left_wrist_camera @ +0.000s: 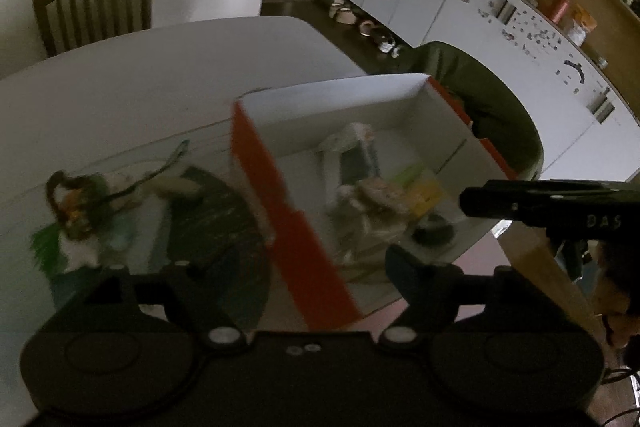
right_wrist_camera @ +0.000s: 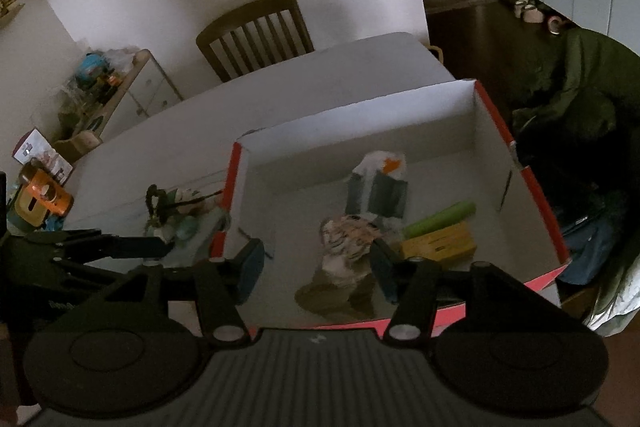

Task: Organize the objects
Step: 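Withdraw both tools from the shoebox back over the table pile, then grasp the white crumpled plastic with the left tool while the right reaches the beaded keychain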

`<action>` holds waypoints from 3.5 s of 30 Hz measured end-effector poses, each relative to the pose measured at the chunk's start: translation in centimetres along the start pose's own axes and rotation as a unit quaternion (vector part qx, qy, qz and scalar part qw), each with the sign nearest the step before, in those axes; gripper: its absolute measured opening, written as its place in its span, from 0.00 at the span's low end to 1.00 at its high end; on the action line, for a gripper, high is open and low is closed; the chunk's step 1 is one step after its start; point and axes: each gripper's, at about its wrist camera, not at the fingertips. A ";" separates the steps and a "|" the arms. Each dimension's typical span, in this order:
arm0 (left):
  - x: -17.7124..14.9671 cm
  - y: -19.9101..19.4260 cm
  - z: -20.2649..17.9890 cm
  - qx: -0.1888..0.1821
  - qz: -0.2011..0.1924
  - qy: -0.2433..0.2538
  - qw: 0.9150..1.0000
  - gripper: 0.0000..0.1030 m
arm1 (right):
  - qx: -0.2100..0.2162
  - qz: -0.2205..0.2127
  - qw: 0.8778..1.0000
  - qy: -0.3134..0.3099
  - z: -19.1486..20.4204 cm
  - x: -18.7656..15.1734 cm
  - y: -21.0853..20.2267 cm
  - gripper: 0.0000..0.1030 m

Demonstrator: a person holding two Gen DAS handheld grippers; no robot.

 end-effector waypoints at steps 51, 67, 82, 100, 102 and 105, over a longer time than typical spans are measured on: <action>-4.0 -0.6 21.1 0.061 -0.048 -0.019 0.997 0.99 | -0.027 0.051 0.997 -0.045 21.6 2.9 11.7 0.76; -4.3 1.7 19.7 0.070 -0.058 0.006 0.996 0.78 | -0.019 0.069 0.993 -0.095 26.2 4.2 16.8 0.40; -4.3 2.4 19.1 0.087 -0.059 0.015 0.994 0.54 | -0.022 0.077 0.991 -0.112 27.3 4.4 18.1 0.16; -5.1 0.8 18.8 0.066 -0.052 0.003 0.996 0.30 | 0.009 0.049 0.995 -0.081 26.7 4.3 14.1 0.05; -5.4 0.2 18.5 0.062 -0.053 0.006 0.997 0.30 | 0.012 0.046 0.996 -0.075 26.3 4.2 13.1 0.05; -5.9 -0.7 18.1 0.051 -0.051 0.003 0.997 0.30 | 0.017 0.040 0.997 -0.060 25.5 4.1 11.6 0.05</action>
Point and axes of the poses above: each gripper's, at about its wrist camera, not at the fingertips, and y roughly the way its jaws point, z to its left, x to its top, and after that the axes turned 10 degrees about -x, right-handed
